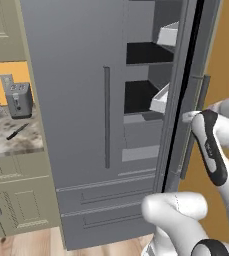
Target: Retrieve the butter from the fridge and place it on a plate on the dining table. Then retrieve the butter knife by the fridge and place it near the plate.
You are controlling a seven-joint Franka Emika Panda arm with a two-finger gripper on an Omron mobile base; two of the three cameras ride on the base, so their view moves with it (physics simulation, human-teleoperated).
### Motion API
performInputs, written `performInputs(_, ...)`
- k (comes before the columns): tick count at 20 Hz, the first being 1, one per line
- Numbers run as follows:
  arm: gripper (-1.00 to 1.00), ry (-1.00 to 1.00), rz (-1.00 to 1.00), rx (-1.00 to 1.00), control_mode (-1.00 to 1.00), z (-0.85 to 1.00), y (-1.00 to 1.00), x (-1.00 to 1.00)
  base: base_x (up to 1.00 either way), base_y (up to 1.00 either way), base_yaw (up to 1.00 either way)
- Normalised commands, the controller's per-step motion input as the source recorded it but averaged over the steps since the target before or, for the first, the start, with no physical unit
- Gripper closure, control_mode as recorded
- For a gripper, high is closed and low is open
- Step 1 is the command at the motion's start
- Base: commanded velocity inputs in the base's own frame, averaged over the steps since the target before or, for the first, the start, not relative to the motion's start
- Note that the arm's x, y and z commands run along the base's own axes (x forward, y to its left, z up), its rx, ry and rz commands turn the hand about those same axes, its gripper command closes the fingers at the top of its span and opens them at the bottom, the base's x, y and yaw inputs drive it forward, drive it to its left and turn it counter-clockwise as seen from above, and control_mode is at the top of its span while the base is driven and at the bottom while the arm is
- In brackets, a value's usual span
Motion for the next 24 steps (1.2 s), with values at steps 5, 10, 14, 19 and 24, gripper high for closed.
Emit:
performInputs(5,1.00,0.02,0.00,0.02,-1.00,0.02,-0.29,-0.70,0.00,0.00,0.00)
performInputs(10,-1.00,0.01,-0.02,-0.04,-1.00,0.14,0.04,-0.39,0.00,0.00,0.00)
performInputs(14,-1.00,0.01,-0.06,-0.08,-1.00,0.23,0.17,-0.50,0.00,0.00,0.00)
performInputs(19,-1.00,0.02,-0.03,-0.38,-1.00,0.54,0.39,-0.68,0.00,0.00,0.00)
performInputs(24,-1.00,0.27,0.00,-0.67,-1.00,0.29,0.77,-0.06,0.00,0.00,0.00)
